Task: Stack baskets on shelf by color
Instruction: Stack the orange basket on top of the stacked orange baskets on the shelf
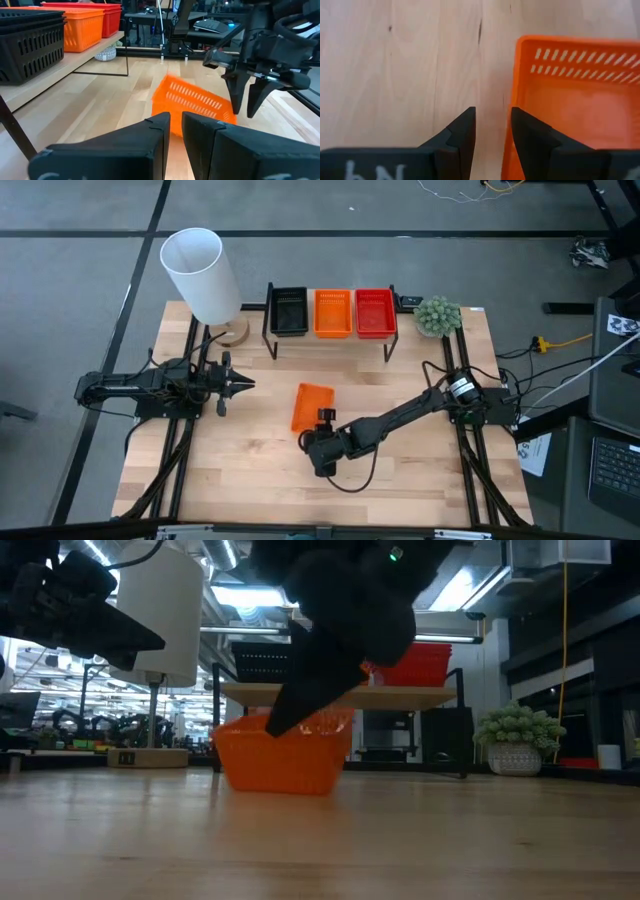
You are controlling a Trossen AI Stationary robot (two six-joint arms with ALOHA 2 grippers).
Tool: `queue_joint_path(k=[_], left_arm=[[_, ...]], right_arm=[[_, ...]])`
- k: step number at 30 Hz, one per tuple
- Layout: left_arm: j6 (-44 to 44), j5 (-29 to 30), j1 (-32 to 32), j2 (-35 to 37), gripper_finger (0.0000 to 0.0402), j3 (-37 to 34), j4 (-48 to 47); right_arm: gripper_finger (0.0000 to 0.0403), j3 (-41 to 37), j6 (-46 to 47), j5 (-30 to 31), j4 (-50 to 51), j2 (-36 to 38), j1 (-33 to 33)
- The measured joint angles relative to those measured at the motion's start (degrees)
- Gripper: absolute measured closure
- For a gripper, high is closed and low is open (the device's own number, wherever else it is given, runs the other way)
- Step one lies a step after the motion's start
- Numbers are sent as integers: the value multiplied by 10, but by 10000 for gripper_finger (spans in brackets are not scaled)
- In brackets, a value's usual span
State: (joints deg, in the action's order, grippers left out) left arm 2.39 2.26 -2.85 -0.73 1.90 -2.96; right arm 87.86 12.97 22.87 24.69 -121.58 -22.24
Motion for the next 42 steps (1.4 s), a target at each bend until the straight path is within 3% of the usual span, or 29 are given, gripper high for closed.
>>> queue_joint_path(k=[8, 29, 35, 40, 42], left_arm=[[0, 0, 0, 0, 360, 0, 0], [0, 0, 0, 0, 360, 0, 0], [0, 0, 0, 0, 360, 0, 0], [0, 0, 0, 0, 360, 0, 0], [0, 0, 0, 0, 360, 0, 0]], right_arm=[[277, 15, -45, 59, 3, 0, 0], [280, -20, 18, 58, 16, 2, 6], [318, -20, 42, 56, 47, 2, 10], [387, -19, 46, 56, 57, 2, 9], [393, -8, 45, 58, 62, 1, 2]])
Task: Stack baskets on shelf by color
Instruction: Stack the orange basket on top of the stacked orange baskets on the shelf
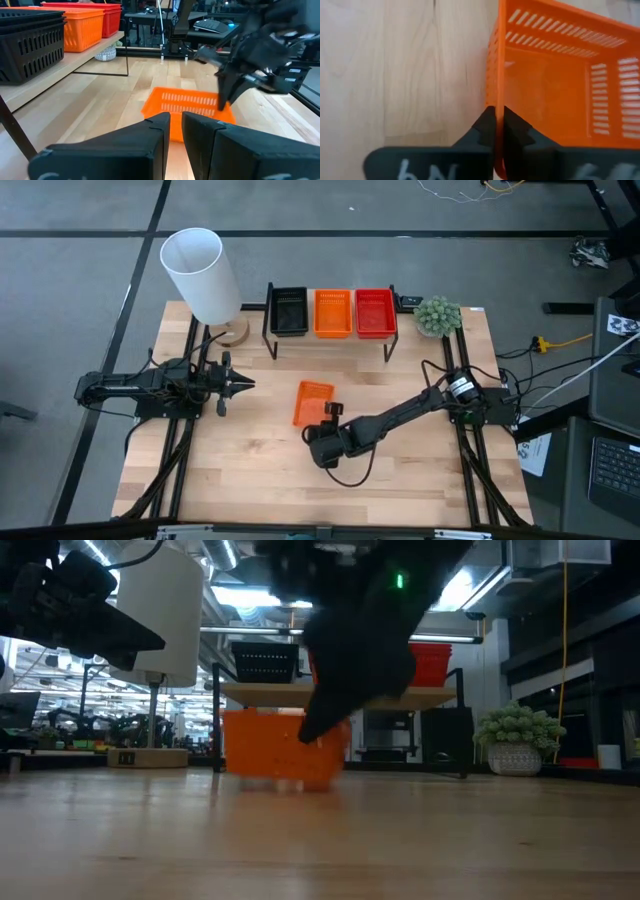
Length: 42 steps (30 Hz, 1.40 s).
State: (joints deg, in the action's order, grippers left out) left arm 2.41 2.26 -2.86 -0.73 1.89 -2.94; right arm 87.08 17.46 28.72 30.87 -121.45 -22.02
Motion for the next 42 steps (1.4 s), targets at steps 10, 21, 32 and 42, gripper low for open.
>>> queue_joint_path(k=[10, 21, 32, 42], left_arm=[[0, 0, 0, 0, 360, 0, 0], [0, 0, 0, 0, 360, 0, 0], [0, 0, 0, 0, 360, 0, 0], [0, 0, 0, 0, 360, 0, 0]], right_arm=[[400, 182, -31, 151, 218, 0, -74], [401, 344, -62, 329, 456, 0, -80], [402, 481, -237, 334, 514, 3, 28], [403, 459, -340, 104, 472, 55, 224]])
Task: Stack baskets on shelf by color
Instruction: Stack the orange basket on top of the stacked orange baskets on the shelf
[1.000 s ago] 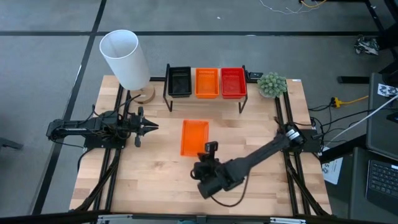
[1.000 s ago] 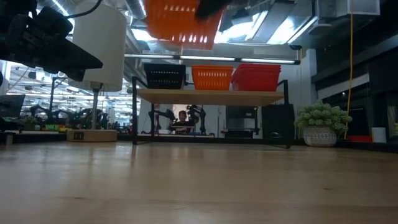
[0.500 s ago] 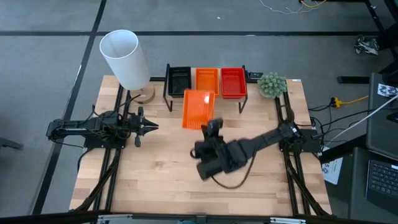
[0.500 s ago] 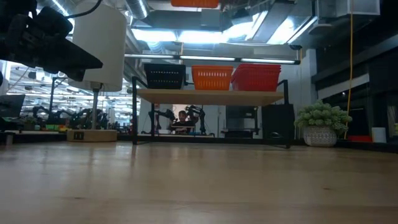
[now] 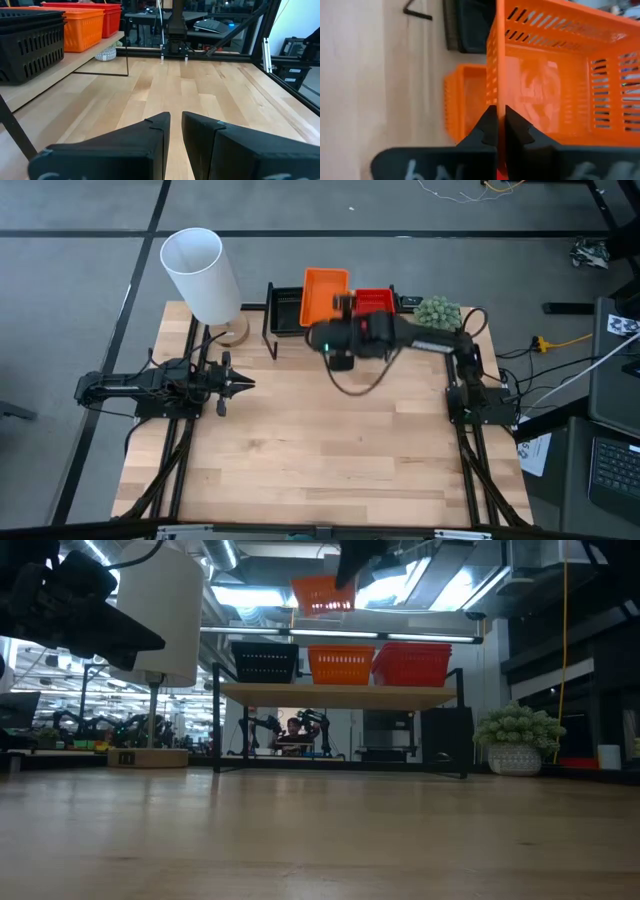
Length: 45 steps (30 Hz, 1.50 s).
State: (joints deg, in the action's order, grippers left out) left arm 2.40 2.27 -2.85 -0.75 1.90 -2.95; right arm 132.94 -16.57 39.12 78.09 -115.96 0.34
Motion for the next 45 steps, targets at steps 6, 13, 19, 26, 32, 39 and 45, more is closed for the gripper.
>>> queue_joint_path(k=[6, 13, 19, 26, 32, 39, 45], left_arm=[[0, 0, 0, 0, 360, 0, 0], [0, 0, 0, 0, 360, 0, 0], [0, 0, 0, 0, 360, 0, 0], [0, 0, 0, 0, 360, 0, 0], [0, 0, 0, 0, 360, 0, 0], [0, 0, 0, 0, 360, 0, 0], [0, 0, 0, 0, 360, 0, 0]], right_arm=[[403, -1, -52, -142, -8, 5, 87], [403, -1, -63, -251, 13, 48, 142], [403, -2, -46, -297, 43, 114, 153], [403, -116, -25, -313, 1, 203, 158], [403, -340, -68, -314, -227, 324, 140], [403, -490, -84, -351, -406, 371, 149], [403, -549, -92, -354, -486, 343, 149]])
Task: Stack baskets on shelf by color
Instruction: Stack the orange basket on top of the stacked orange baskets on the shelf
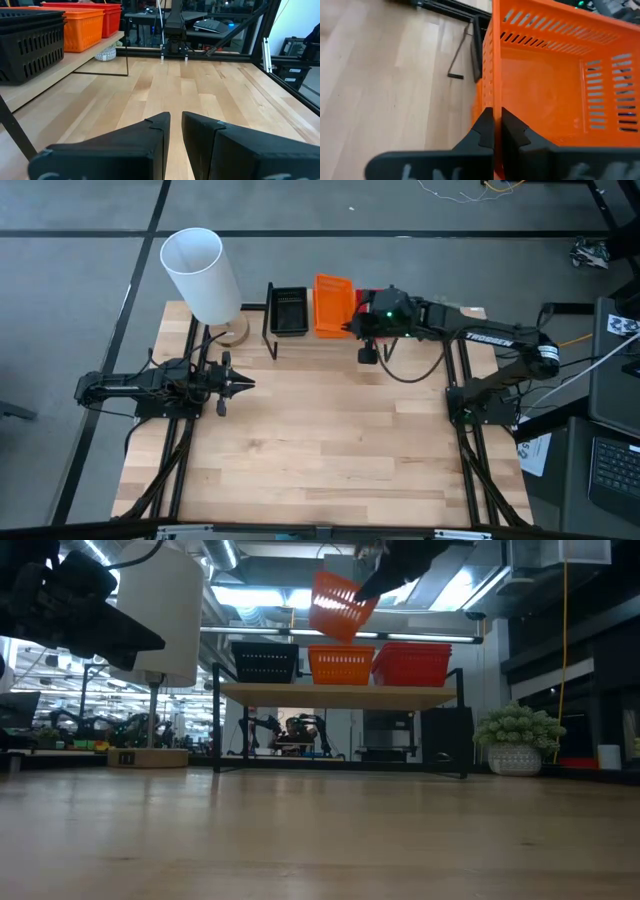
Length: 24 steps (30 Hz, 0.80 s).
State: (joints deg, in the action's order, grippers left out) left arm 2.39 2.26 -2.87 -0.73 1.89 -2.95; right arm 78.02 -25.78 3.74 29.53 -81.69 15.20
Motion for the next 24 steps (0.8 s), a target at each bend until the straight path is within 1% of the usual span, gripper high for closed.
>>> queue_joint_path(k=[2, 5, 8, 11, 15, 18, 20, 24], left_arm=[[0, 0, 0, 0, 360, 0, 0], [0, 0, 0, 0, 360, 0, 0], [0, 0, 0, 0, 360, 0, 0], [0, 0, 0, 0, 360, 0, 0], [0, 0, 0, 0, 360, 0, 0], [0, 0, 0, 0, 360, 0, 0], [0, 0, 0, 0, 360, 0, 0], [0, 0, 0, 0, 360, 0, 0]], right_arm=[[403, 0, 0, 4, -7, -9, 0], [403, 0, 0, 25, -5, -13, 1], [403, 0, 0, 29, 3, -16, 1], [403, 0, 0, 59, -1, -19, 0], [403, 2, 1, 90, -50, -37, 1], [403, 41, 2, 93, -51, -57, 1], [403, 80, 5, 102, -20, -74, 1], [403, 151, 24, 116, 107, -116, 3]])
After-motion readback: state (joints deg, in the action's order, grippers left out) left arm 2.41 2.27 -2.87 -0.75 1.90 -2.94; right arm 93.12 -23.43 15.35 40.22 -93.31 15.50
